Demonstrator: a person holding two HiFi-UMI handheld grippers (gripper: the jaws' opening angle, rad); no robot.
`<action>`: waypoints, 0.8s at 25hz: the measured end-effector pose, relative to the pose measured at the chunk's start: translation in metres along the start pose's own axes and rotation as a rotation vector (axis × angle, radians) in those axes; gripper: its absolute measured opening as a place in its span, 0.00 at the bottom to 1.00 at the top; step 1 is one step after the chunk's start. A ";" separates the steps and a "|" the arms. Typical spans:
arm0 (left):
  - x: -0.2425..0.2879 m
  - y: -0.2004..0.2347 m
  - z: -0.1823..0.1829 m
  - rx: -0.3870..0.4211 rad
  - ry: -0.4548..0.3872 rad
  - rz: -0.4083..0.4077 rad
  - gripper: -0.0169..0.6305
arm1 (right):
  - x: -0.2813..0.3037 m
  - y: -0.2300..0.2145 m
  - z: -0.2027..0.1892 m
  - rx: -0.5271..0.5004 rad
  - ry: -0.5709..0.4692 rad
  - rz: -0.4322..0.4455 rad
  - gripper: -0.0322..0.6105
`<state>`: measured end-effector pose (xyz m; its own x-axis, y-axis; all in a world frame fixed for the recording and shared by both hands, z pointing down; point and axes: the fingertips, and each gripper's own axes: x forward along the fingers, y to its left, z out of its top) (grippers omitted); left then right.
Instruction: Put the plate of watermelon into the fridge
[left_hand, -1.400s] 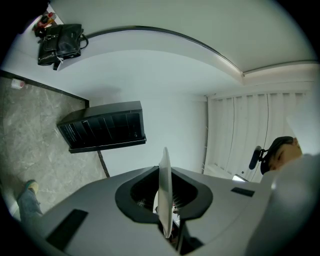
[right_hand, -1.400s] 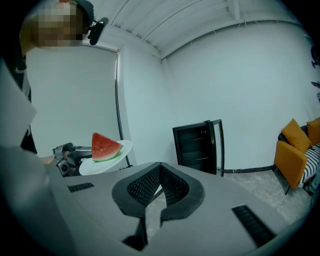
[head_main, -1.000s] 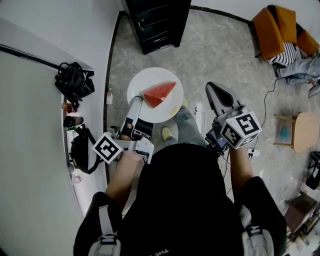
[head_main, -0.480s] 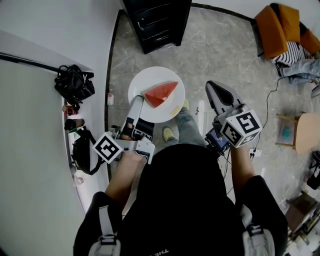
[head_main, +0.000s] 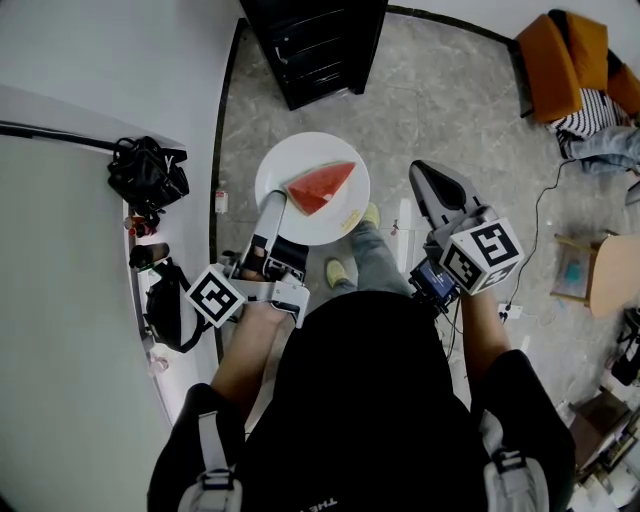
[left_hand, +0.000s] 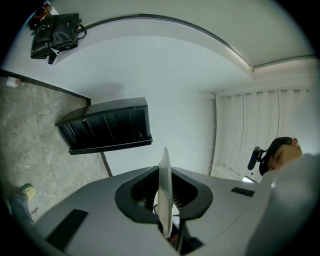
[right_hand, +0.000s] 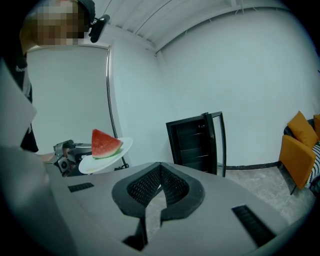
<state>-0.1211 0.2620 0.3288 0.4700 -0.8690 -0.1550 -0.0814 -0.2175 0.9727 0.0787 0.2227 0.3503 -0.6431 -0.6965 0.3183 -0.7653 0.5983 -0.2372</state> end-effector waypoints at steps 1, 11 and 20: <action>0.004 0.002 0.002 0.000 -0.002 0.005 0.09 | 0.004 -0.003 0.000 0.000 0.002 0.005 0.07; 0.060 0.016 0.018 0.003 -0.029 0.027 0.09 | 0.044 -0.043 0.019 0.003 0.020 0.034 0.07; 0.107 0.013 0.016 0.011 -0.040 0.040 0.09 | 0.055 -0.083 0.037 0.013 0.015 0.054 0.07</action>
<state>-0.0856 0.1593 0.3223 0.4307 -0.8940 -0.1235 -0.1090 -0.1873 0.9762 0.1057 0.1200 0.3533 -0.6834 -0.6568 0.3187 -0.7296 0.6298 -0.2665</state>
